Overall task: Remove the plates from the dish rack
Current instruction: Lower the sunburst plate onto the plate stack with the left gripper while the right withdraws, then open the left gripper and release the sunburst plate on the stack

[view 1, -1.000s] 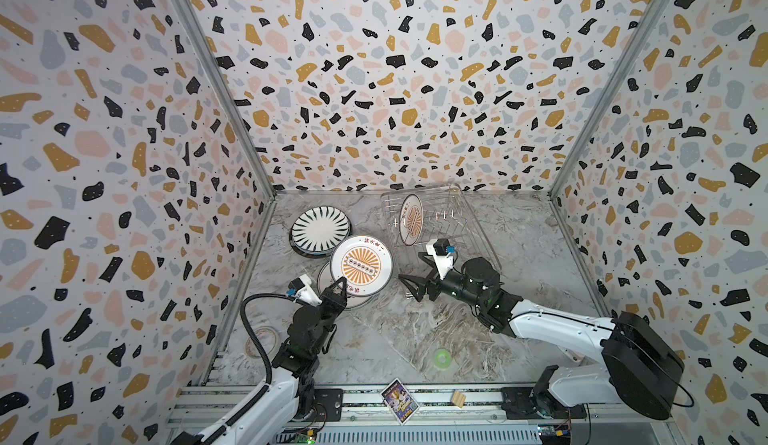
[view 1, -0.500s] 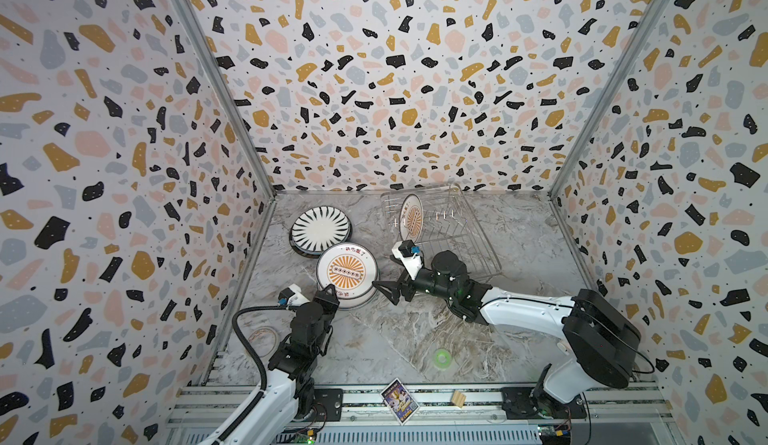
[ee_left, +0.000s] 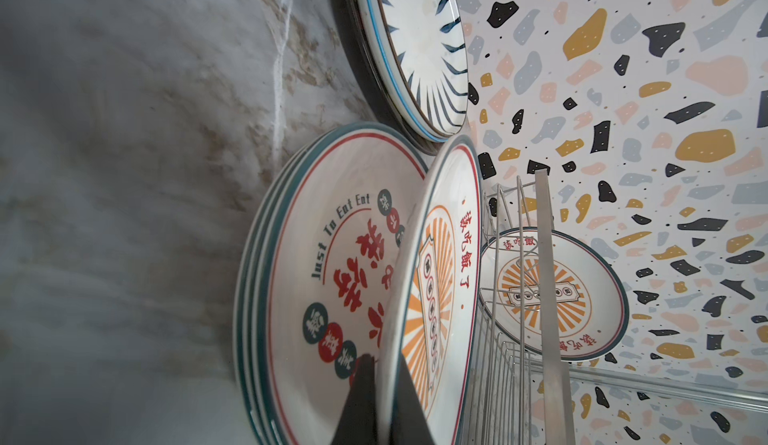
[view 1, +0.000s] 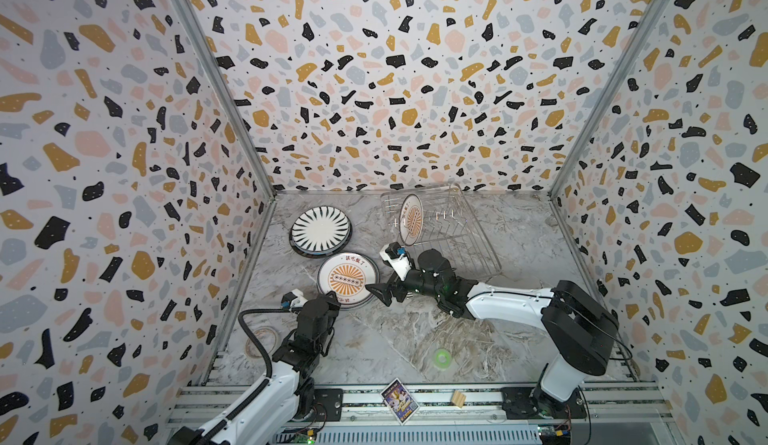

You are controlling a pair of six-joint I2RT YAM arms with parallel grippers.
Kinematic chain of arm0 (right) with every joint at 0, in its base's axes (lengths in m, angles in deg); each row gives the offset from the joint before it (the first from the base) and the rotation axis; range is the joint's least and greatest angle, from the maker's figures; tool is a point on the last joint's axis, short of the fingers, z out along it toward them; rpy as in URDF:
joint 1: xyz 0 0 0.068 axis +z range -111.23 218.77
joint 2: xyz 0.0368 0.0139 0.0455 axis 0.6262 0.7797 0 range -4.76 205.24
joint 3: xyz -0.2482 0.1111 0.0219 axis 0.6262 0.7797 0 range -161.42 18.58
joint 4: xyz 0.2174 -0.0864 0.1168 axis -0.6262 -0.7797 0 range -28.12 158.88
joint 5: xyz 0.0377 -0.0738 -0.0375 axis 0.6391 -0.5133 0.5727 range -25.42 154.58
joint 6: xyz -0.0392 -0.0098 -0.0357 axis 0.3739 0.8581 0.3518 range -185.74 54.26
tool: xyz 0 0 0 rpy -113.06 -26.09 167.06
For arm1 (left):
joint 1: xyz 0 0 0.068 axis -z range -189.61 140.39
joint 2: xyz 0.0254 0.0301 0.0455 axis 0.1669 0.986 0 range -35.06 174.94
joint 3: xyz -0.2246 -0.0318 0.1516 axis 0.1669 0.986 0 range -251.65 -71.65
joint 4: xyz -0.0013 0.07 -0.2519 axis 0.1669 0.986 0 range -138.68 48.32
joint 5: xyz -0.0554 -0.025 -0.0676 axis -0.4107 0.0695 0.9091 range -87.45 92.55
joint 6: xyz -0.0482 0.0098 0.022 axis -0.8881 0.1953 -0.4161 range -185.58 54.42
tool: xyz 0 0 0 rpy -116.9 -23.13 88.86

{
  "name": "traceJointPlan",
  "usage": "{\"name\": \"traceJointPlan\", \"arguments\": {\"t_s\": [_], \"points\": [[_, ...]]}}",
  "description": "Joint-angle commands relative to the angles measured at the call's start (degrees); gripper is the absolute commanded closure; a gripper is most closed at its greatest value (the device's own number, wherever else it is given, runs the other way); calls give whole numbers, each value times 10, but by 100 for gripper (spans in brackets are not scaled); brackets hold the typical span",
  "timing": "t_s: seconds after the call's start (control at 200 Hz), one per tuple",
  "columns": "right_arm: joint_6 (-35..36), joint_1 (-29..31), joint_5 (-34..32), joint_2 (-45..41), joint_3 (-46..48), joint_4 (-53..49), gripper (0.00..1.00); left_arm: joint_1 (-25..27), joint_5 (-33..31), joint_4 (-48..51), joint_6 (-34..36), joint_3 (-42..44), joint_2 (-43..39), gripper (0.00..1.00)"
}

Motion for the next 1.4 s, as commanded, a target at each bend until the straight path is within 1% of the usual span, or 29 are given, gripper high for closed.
{"name": "traceJointPlan", "arguments": {"t_s": [0.0, 0.22, 0.375, 0.456, 0.546, 0.651, 0.676, 0.741, 0.791, 0.916, 1.026, 1.136, 1.307, 1.392], "points": [[7, 4, -9, 0, -23, -11, 1, -4, 3, -47, -11, -17, 9, 100], [8, 4, -17, 4, -24, -13, 1, -5, -2, -49, -20, -12, 18, 100], [8, 4, -18, 9, -24, -14, 1, -5, -7, -54, -23, -6, 20, 88], [8, 4, -19, 12, -25, -14, 1, -6, -6, -53, -21, -6, 20, 88], [8, 4, -21, 12, -26, -16, 1, -5, -9, -55, -18, -3, 17, 84], [7, 4, -22, 11, -24, -17, 1, -5, -16, -51, -17, -2, 16, 82], [7, 4, -24, 10, -23, -17, 1, -6, -16, -49, -15, -2, 16, 80], [7, 4, -26, 9, -22, -17, 1, -5, -24, -44, -9, -5, 16, 68], [6, 4, -27, 9, -21, -15, 1, -5, -34, -41, -3, -6, 17, 61], [5, 4, -27, 9, -19, -14, 1, -5, -58, -37, 10, -10, 23, 52], [5, 4, -28, 9, -19, -14, 1, -6, -75, -41, 17, -13, 42, 51], [5, 4, -30, 8, -16, -13, 1, -5, -68, -48, 30, -23, 67, 58], [6, 4, -35, 9, -16, -13, 1, -5, -78, -54, 38, -30, 89, 60], [6, 4, -35, 10, -16, -13, 1, -5, -93, -53, 38, -31, 95, 62]]}}
